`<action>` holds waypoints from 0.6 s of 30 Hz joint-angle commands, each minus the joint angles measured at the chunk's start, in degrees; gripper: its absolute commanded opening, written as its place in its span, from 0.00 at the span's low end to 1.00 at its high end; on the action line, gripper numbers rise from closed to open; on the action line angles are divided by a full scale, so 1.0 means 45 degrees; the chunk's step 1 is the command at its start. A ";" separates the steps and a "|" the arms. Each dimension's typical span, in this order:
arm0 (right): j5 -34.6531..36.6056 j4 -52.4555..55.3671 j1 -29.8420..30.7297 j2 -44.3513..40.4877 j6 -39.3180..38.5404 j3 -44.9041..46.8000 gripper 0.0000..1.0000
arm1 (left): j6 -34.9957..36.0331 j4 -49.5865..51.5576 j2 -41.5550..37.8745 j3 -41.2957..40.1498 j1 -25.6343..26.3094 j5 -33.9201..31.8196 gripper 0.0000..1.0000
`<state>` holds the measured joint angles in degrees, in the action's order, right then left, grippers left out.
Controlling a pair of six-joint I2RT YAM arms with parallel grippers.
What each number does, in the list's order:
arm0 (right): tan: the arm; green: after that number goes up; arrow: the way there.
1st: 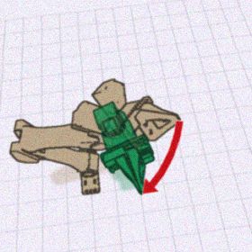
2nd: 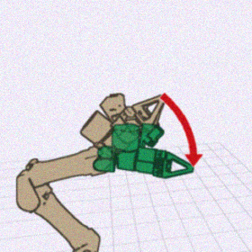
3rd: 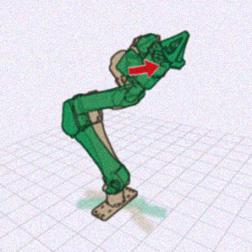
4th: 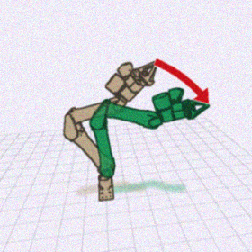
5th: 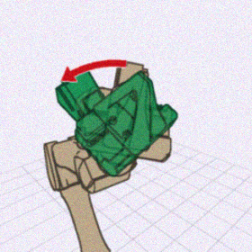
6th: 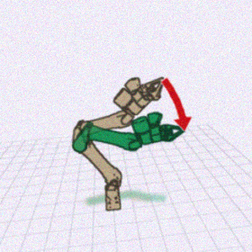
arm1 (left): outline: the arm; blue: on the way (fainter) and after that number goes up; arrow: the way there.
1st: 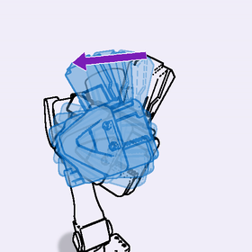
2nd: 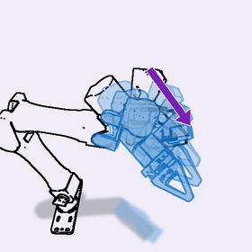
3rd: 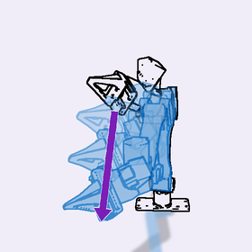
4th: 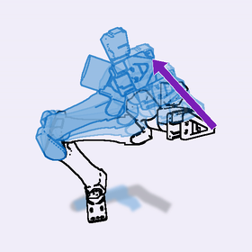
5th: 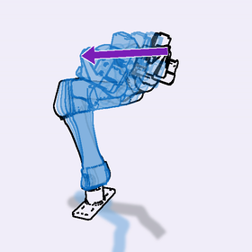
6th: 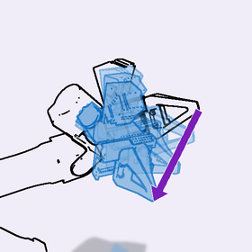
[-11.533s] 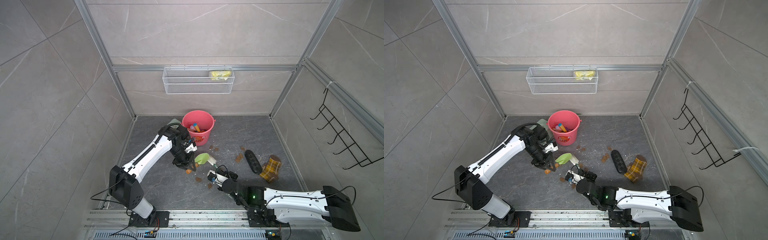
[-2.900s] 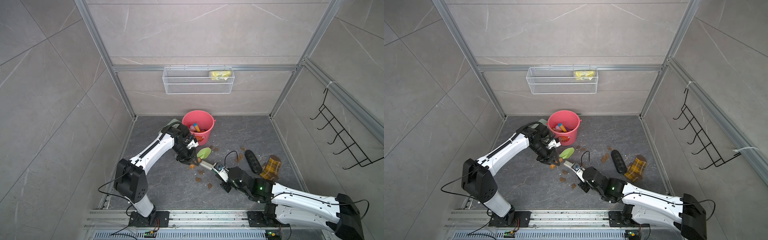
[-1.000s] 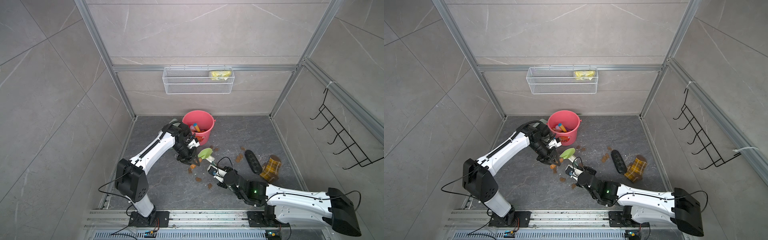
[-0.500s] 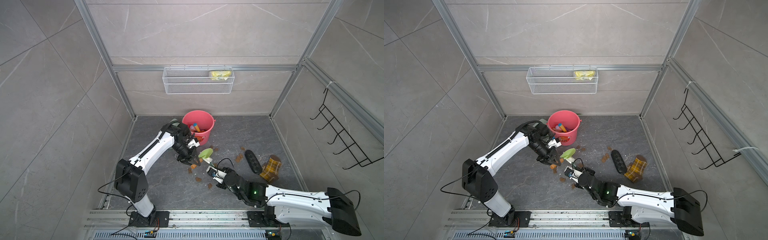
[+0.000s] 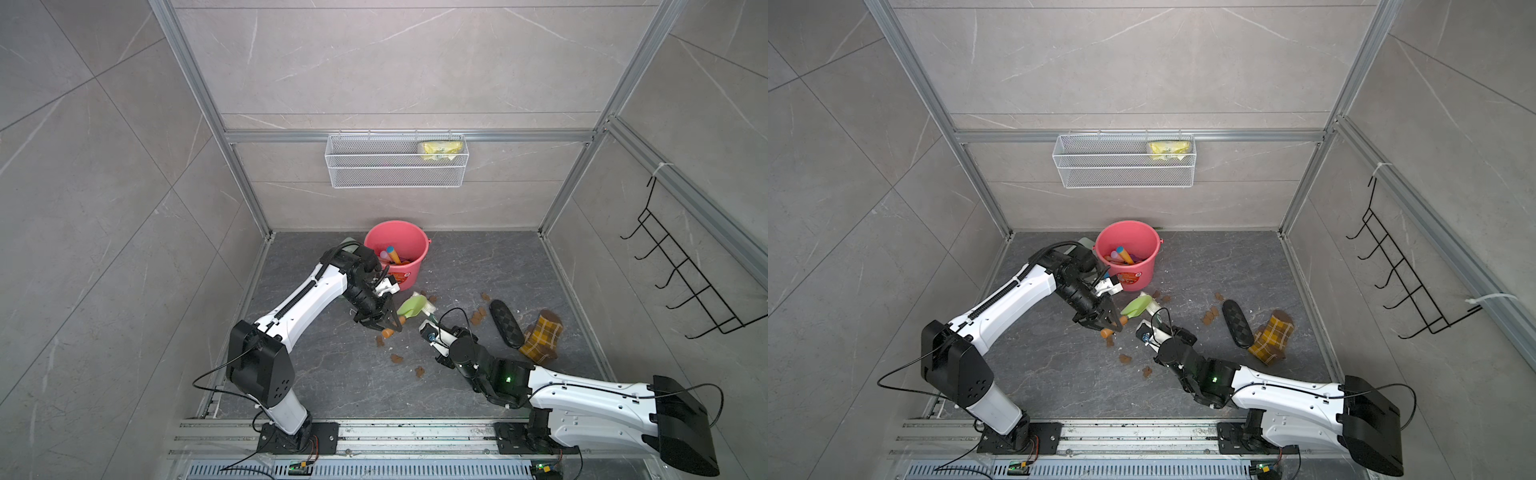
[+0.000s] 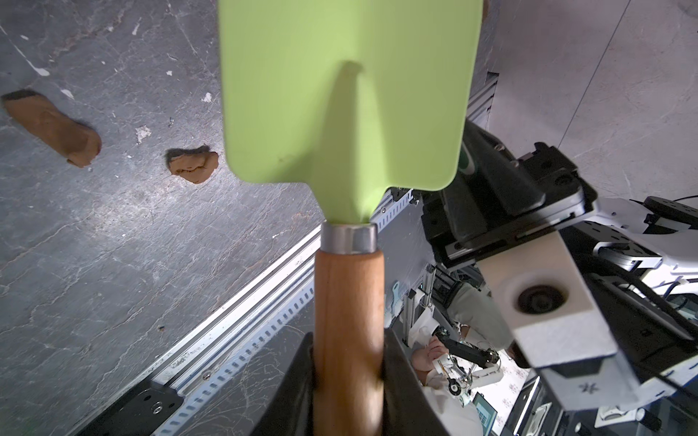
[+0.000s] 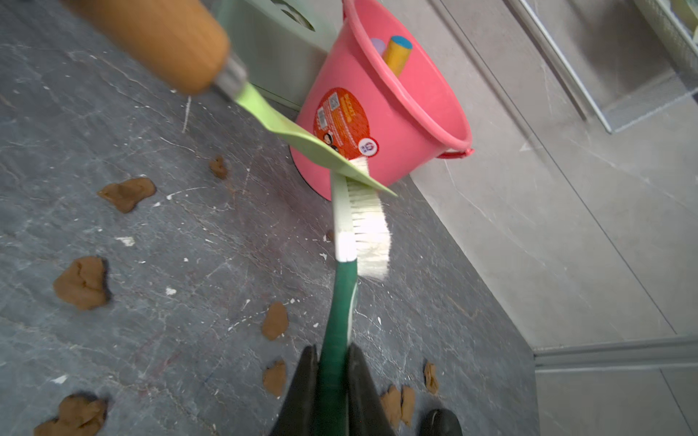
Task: Brush the soil off the hand trowel and place it into the bucket
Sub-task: Brush off the soil from the hand trowel, then place the hand trowel in the bucket.
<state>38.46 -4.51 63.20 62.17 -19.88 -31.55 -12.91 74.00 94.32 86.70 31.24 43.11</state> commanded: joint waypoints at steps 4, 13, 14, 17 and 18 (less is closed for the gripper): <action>0.0095 0.0843 -0.0781 -0.0838 0.1580 -0.0632 0.00 | -0.0018 0.0957 -0.0697 0.0154 -0.0233 -0.0281 0.00; -0.1545 0.2444 -0.2045 -0.1832 0.2948 -0.1221 0.00 | 0.0004 0.0965 -0.1175 0.2362 -0.0393 -0.4327 0.00; -0.1657 0.2499 -0.2114 -0.1843 0.2951 -0.1277 0.00 | -0.0049 0.0840 -0.1130 0.2631 -0.0382 -0.4886 0.00; -0.1795 0.2666 -0.2208 -0.1713 0.2911 -0.1454 0.00 | 0.0050 0.0647 -0.0653 0.3576 -0.0424 -0.5948 0.00; -0.1822 0.2683 -0.2225 -0.1654 0.2893 -0.1484 0.00 | 0.0041 0.0646 -0.0385 0.4063 -0.0439 -0.6488 0.00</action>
<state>31.99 6.02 53.49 54.68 -8.49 -36.16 -12.88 76.82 91.81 100.57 29.74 21.67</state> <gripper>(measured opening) 0.126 0.260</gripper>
